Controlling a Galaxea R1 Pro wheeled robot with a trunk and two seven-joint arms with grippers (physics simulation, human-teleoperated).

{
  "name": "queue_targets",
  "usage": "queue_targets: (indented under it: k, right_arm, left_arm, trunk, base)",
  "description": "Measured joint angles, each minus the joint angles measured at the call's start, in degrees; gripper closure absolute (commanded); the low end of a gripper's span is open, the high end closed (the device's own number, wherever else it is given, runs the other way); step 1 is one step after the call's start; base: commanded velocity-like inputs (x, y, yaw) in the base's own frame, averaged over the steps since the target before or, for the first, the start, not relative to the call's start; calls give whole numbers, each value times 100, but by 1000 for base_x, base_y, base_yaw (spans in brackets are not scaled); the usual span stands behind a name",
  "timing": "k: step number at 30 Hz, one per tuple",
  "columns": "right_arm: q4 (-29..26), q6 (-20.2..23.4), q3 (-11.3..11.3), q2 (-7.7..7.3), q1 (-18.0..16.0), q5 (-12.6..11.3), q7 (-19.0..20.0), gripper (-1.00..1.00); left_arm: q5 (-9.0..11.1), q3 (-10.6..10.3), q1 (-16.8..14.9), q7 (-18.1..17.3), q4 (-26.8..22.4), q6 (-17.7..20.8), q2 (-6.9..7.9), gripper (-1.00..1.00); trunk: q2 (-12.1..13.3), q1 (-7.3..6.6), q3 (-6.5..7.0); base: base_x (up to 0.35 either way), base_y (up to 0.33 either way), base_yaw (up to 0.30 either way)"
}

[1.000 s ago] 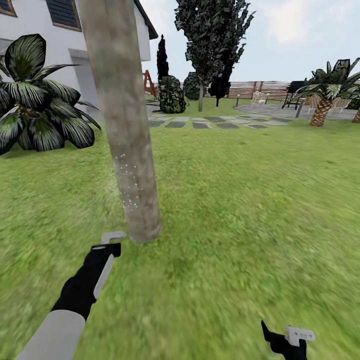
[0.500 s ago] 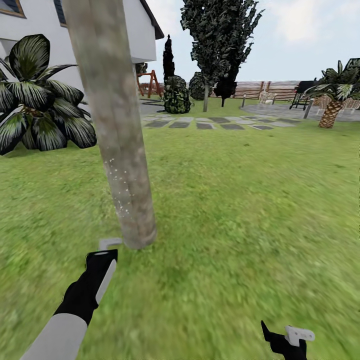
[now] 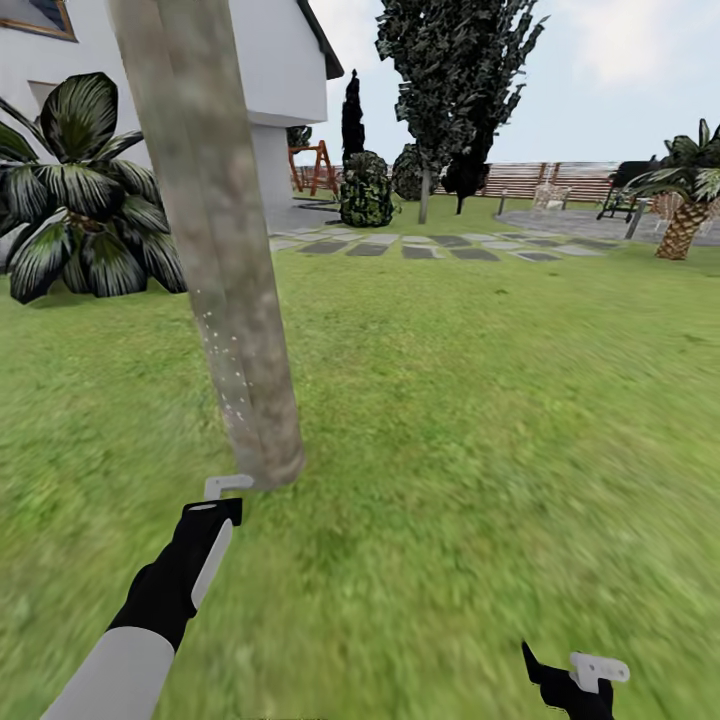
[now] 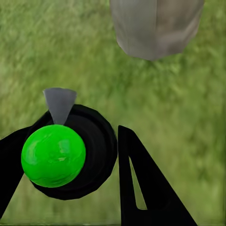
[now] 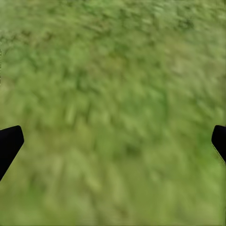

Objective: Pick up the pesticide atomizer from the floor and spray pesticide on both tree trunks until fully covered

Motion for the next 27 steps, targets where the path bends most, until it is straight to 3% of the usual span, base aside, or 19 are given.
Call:
queue_targets:
  k: [6, 22, 27]
  right_arm:
    - [0, 0, 0, -1, 0, 0, 0, -100]
    - [-9, 0, 0, -1, 0, 0, 0, -100]
    - [-9, 0, 0, -1, 0, 0, 0, -100]
  left_arm:
    - [-21, 3, 0, 0, 0, 0, 0, 100]
    - [-18, -1, 0, 0, 5, 2, 0, 100]
    - [-18, -3, 0, 0, 9, 4, 0, 100]
  trunk:
    - [0, 0, 0]
    - [0, 0, 0]
    - [0, 0, 0]
  base:
    - [54, -276, 248]
    - [127, -276, 12]
    - [148, -270, 217]
